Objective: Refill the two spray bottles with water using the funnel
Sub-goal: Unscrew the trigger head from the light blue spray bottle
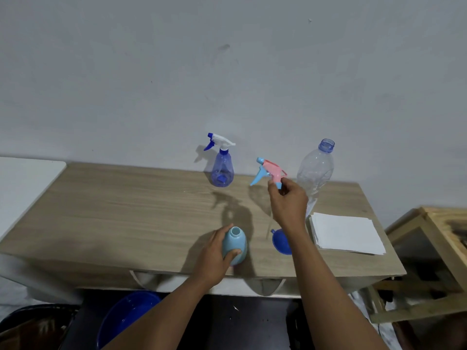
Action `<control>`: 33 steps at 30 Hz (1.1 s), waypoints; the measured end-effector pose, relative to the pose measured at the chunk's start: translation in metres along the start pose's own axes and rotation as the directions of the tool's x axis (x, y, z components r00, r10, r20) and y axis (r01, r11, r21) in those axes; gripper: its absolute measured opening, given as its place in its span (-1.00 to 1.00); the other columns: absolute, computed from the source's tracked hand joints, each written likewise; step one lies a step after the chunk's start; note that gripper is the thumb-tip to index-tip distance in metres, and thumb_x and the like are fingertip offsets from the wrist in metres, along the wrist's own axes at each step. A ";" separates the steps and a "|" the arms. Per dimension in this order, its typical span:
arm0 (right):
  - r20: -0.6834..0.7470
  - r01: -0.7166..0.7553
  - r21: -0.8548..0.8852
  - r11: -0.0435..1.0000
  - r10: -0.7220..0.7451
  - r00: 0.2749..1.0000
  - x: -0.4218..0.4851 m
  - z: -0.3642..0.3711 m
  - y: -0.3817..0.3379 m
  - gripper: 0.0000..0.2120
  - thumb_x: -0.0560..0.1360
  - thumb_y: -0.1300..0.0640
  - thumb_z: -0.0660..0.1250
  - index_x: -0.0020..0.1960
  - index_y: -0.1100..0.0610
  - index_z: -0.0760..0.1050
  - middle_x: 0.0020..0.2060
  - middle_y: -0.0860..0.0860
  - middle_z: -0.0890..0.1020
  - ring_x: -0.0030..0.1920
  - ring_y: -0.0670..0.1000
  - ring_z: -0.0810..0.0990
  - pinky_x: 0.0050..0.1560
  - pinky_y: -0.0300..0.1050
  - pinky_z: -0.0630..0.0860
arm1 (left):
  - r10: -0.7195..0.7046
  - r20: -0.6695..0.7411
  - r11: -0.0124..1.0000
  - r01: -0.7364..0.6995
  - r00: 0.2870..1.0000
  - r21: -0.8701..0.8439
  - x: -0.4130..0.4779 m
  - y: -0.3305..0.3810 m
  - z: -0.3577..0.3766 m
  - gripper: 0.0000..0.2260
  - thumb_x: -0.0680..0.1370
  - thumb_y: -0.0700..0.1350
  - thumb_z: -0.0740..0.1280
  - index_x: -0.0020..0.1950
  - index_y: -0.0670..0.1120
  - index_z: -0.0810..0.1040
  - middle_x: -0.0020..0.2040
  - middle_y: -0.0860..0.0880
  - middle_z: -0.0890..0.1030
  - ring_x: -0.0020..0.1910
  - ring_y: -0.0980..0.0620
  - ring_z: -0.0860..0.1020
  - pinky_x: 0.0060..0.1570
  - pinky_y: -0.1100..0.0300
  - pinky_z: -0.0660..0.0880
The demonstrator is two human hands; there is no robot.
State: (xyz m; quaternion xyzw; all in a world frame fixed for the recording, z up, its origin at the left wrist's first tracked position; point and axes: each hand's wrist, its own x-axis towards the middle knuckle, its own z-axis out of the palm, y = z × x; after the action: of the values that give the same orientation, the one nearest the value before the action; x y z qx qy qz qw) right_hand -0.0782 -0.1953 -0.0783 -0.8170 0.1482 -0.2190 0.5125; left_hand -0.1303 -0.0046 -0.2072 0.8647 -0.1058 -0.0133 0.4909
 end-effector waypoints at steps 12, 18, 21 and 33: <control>0.284 -0.281 -0.474 0.835 0.447 0.848 -0.018 0.056 0.091 -0.80 0.52 0.10 0.37 -0.26 0.08 0.46 -0.26 0.06 0.64 -0.18 0.08 0.65 -0.14 -0.01 0.62 | -0.041 0.019 0.999 0.041 0.999 0.002 0.001 0.005 -0.002 -0.44 0.48 -0.08 0.47 0.38 0.18 0.30 0.29 0.17 0.43 0.22 0.53 0.29 0.13 0.63 0.20; 0.312 -0.251 -0.446 0.859 0.412 0.856 -0.018 0.059 0.100 -0.79 0.52 0.01 0.39 0.00 0.15 0.57 -0.14 0.03 0.61 -0.15 0.01 0.56 -0.11 -0.10 0.52 | -0.029 -0.004 0.999 0.029 1.000 -0.034 0.000 0.004 -0.002 -0.43 0.46 -0.02 0.47 0.31 0.40 0.27 0.30 0.24 0.44 0.29 0.33 0.38 0.28 0.25 0.41; 0.209 -0.219 -0.416 0.883 0.327 0.922 -0.022 0.050 0.091 -0.72 0.56 -0.02 0.36 0.14 0.16 0.54 -0.07 0.07 0.65 -0.06 0.04 0.61 -0.01 -0.02 0.58 | -0.018 -0.014 0.999 0.018 1.000 -0.032 0.000 0.003 -0.002 -0.38 0.45 0.00 0.47 0.29 0.50 0.23 0.29 0.25 0.44 0.29 0.23 0.43 0.28 0.18 0.43; 0.030 -0.265 -0.538 0.800 0.332 0.943 -0.063 -0.028 0.153 -0.45 0.32 -0.20 0.49 0.23 -0.09 0.41 0.08 -0.15 0.44 0.28 0.08 0.33 0.21 0.13 0.26 | -0.057 0.021 0.997 0.058 0.998 -0.055 -0.001 0.008 -0.004 -0.45 0.47 -0.05 0.48 0.37 0.21 0.32 0.29 0.17 0.45 0.26 0.36 0.38 0.29 0.16 0.42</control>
State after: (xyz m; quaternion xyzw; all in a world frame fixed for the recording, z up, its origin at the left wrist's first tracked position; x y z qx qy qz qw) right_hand -0.1497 -0.2535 -0.2186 -0.9040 0.2975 -0.0359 0.3048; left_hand -0.1320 -0.0047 -0.1986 0.8533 -0.0851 -0.0389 0.5130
